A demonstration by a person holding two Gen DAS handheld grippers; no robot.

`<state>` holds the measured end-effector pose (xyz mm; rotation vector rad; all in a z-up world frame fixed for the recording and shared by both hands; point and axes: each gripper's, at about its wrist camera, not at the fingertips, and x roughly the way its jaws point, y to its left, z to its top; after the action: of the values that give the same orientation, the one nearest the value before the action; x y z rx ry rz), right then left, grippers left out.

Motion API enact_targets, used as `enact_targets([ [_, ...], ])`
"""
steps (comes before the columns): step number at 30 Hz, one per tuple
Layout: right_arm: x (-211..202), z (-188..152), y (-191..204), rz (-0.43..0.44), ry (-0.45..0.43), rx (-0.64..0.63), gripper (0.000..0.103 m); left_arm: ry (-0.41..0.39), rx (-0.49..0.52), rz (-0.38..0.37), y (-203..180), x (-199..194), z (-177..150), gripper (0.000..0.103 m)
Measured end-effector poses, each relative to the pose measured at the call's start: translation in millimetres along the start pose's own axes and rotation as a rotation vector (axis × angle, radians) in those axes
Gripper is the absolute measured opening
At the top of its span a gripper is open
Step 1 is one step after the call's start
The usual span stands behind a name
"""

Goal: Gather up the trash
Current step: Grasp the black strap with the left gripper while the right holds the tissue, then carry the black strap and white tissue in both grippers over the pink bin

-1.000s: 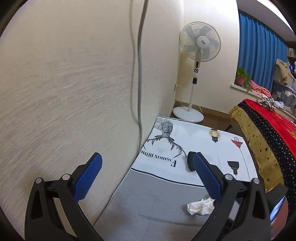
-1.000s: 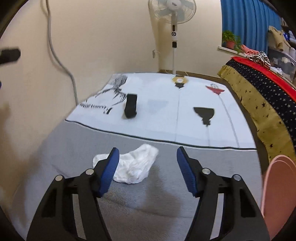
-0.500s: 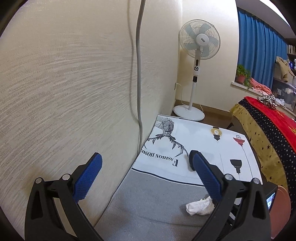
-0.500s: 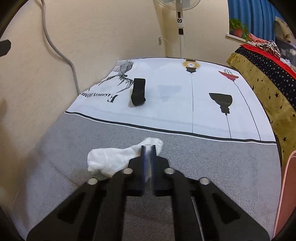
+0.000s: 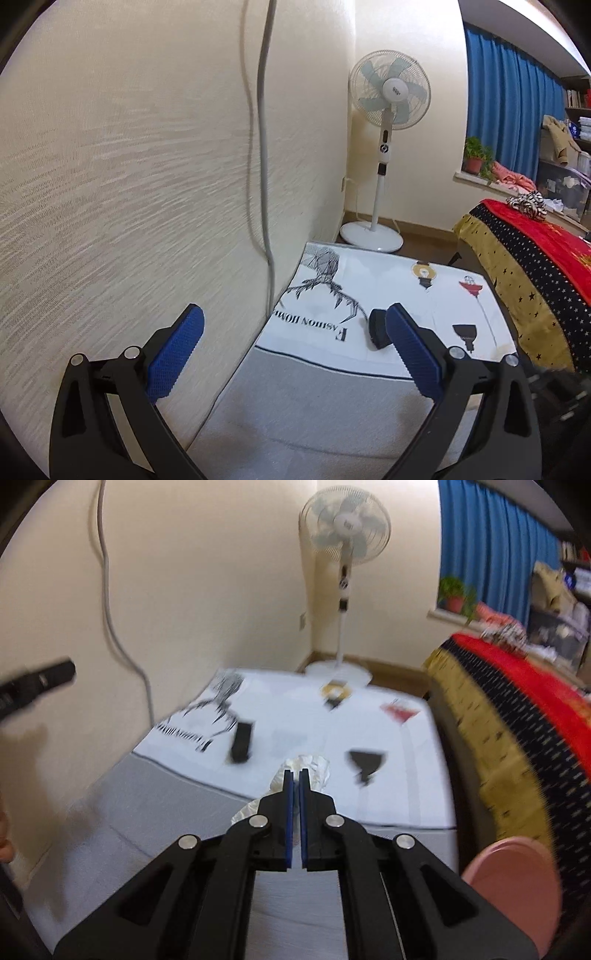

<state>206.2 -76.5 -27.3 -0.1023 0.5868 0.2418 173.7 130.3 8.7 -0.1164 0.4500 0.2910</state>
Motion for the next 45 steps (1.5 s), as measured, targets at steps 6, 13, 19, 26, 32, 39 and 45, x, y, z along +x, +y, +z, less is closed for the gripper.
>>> enact_targets([
  [6, -55.5, 13.8, -40.5, -0.048, -0.015, 0.022, 0.003, -0.035, 0.041, -0.077, -20.8, -2.8, -4.6, 0.096],
  [13, -79.4, 6.4, -72.2, -0.082, -0.030, 0.055, 0.003, 0.004, 0.071, -0.154, -62.6, 47.3, -2.9, 0.096],
  [19, -70.6, -1.0, -104.2, -0.112, -0.008, 0.088, 0.003, 0.071, 0.075, -0.255, -91.9, 113.3, -20.6, 0.095],
  [26, -58.3, -10.8, -141.8, -0.162, 0.043, 0.152, 0.003, 0.137, 0.067, -0.284, -114.3, 180.2, -43.4, 0.093],
  [32, -50.9, -14.2, -149.1, -0.166, 0.061, 0.155, 0.003, 0.240, 0.115, -0.195, -124.7, 218.8, -46.8, 0.064],
  [39, -49.3, -14.2, -148.7, -0.152, 0.063, 0.169, 0.003, 0.317, 0.125, -0.201, -126.2, 236.7, -49.3, 0.036],
  [45, -50.3, -15.0, -146.9, -0.150, 0.067, 0.165, 0.003, 0.323, 0.168, -0.186, -130.1, 232.7, -51.4, 0.025],
])
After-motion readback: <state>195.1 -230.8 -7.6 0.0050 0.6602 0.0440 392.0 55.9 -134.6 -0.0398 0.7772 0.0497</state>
